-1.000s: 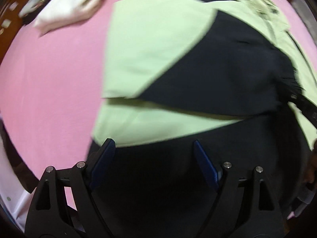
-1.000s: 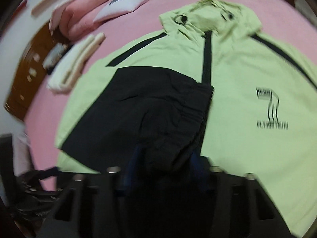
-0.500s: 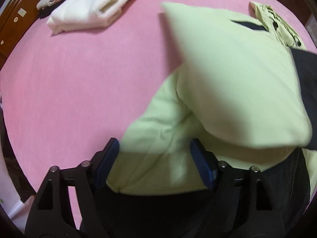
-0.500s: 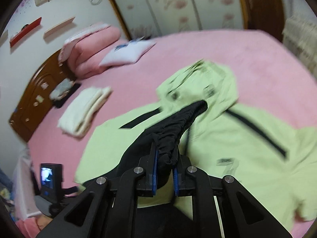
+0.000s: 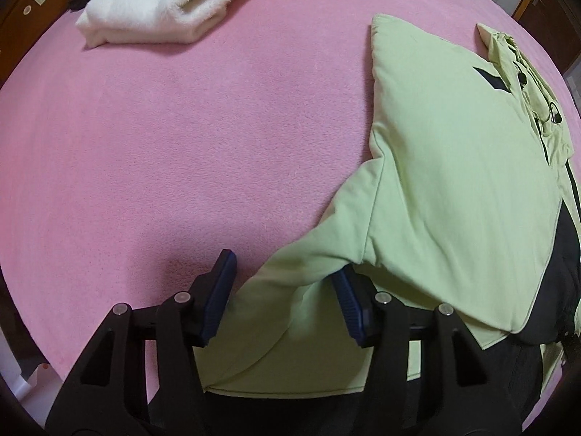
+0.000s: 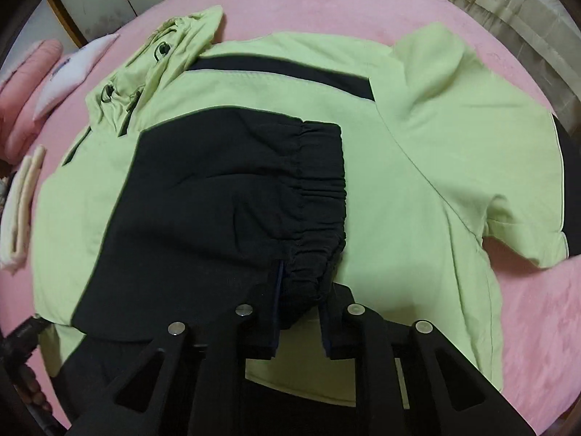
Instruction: Fold large clothes
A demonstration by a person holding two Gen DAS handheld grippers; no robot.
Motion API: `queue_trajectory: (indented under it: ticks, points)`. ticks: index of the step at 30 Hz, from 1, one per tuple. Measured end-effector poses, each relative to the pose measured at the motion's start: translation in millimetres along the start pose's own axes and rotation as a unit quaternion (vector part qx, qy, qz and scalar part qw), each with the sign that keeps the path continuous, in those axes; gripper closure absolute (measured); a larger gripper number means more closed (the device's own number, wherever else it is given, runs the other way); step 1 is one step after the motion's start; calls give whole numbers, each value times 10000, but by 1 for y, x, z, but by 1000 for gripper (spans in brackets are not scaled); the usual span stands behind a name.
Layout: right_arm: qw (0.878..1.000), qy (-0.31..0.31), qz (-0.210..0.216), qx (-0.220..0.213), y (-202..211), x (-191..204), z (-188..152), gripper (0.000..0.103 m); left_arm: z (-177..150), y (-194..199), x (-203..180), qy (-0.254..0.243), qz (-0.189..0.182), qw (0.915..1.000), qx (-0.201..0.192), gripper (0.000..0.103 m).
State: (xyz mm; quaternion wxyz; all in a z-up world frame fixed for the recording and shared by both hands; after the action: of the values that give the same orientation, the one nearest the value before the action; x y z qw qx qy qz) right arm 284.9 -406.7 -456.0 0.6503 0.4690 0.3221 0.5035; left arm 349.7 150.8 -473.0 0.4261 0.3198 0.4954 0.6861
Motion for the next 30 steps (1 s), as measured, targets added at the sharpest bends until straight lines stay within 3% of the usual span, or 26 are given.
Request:
queue_trajectory:
  ticks: [3,4,6,8,9,10,11,13,14,15,16,18,20,21,23,24,25,27,28,30]
  points:
    - [9987,11,-359,-365,24,-2,9,58,-5,17,2,-146,334,9993,-88,52]
    - [9971,-56,-436,-616,41,-2,16,56,-5,27,0,-210,423,9987,-191,52]
    - [9925,-217,-474,-1106,78,7,27,39,-4,53,-12,-427,442,9971,-446,52]
    - [9878,-356,-298,-1484,105,18,34,32,-3,77,-35,-682,77,9952,-702,52]
    - [9883,-385,-14,-1474,109,30,33,32,0,84,-44,-769,-114,9941,-755,52]
    - [9902,-359,553,-1227,103,50,29,33,-3,92,-65,-924,-470,9918,-743,52]
    - [9891,-304,1158,-861,97,69,20,35,-7,92,-84,-1072,-853,9888,-590,52]
    - [9782,-175,2051,-263,78,109,8,57,-17,90,-112,-1138,-1321,9843,-281,56]
    - [9733,-70,2295,-45,66,129,-2,75,-21,79,-127,-1135,-1537,9816,-74,75]
    - [9719,69,2348,139,52,147,-12,86,-23,66,-136,-1133,-1592,9806,122,86]
    - [9718,257,2314,371,37,161,-20,89,-27,54,-143,-1101,-1557,9811,315,96]
    - [9702,340,2282,746,9,182,-33,93,-30,36,-142,-979,-1406,9840,487,99]
    - [9633,101,2556,815,0,189,-30,95,-22,22,-134,-829,-1284,9869,510,100]
    - [9625,100,2587,806,-1,188,-25,102,-15,16,-126,-769,-1177,9891,433,101]
    - [9720,257,2267,566,-2,169,-10,102,-3,15,-104,-725,-830,9937,215,101]
    - [9803,325,1914,362,-6,155,-3,102,4,12,-86,-732,-538,9958,71,101]
    - [9908,398,1285,126,-8,126,8,102,10,9,-72,-823,-336,9960,-3,101]
    - [9977,272,611,-88,-9,80,24,103,11,0,-62,-1085,-320,9936,-35,102]
    - [9986,126,489,-130,-9,60,29,103,10,-3,-61,-1302,-295,9910,-80,102]
    - [9966,37,815,-110,-9,42,34,103,7,-4,-65,-1657,-72,9860,-189,102]
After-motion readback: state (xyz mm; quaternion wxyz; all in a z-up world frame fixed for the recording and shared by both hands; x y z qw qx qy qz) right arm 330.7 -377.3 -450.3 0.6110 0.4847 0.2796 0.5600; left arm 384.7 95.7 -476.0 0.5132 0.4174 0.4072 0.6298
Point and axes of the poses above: each gripper's, at about its wrist camera, not at the fingertips, and y roughly against the way its jaws point, x to its left, z to its top, the point moved 9 cm from there along -y, roughly the way its jaws point, and after that the axes turned 3 degrees about -x, right-handed, at the moved point
